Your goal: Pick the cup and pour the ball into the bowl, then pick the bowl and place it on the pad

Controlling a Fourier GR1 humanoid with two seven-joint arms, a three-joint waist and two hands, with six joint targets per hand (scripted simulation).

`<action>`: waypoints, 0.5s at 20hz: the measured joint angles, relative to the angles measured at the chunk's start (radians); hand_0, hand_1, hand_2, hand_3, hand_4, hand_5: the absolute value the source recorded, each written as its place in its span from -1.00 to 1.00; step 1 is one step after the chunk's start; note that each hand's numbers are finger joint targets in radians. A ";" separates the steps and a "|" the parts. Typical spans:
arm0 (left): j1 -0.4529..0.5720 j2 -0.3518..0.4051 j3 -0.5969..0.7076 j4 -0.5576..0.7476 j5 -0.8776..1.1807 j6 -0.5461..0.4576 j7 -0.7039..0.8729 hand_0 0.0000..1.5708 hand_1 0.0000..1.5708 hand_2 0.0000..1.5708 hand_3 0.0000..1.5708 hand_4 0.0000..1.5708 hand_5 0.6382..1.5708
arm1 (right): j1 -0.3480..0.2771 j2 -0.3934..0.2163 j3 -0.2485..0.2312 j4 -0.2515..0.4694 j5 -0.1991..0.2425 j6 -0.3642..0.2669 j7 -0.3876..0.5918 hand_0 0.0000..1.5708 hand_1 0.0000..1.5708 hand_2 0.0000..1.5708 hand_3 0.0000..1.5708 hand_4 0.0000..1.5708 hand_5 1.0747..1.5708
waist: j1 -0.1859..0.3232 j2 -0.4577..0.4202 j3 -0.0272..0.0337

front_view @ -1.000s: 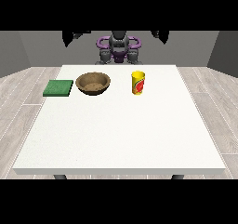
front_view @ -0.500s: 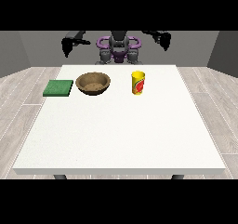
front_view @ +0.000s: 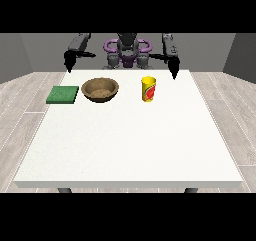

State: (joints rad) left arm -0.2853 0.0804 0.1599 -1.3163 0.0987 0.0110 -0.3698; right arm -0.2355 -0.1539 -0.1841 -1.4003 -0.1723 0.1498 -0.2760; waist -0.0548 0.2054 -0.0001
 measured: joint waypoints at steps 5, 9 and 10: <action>-0.097 -0.011 -0.003 0.131 -0.027 0.027 -0.068 -1.00 -1.00 -1.00 -1.00 -1.00 0.61 | -0.084 -0.006 -0.006 0.083 0.014 -0.015 -0.026 -1.00 -1.00 -1.00 -1.00 -1.00 1.00 | 0.004 0.035 0.0000; -0.149 -0.030 0.000 0.235 -0.043 0.057 -0.141 -1.00 -1.00 -1.00 -1.00 -1.00 0.59 | -0.146 -0.021 -0.019 0.125 0.006 -0.017 -0.025 -1.00 -1.00 -1.00 -1.00 -1.00 1.00 | -0.004 0.056 0.0000; -0.156 -0.027 0.010 0.265 -0.045 0.065 -0.167 -1.00 -1.00 -1.00 -1.00 -1.00 0.55 | -0.144 -0.025 -0.018 0.125 0.004 -0.007 -0.032 -1.00 -1.00 -1.00 -1.00 -1.00 1.00 | -0.015 0.062 -0.0002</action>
State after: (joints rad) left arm -0.4411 0.0535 0.1700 -1.0517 0.0534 0.0756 -0.5370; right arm -0.3795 -0.1788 -0.2019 -1.2753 -0.1685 0.1432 -0.3085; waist -0.0697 0.2678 -0.0003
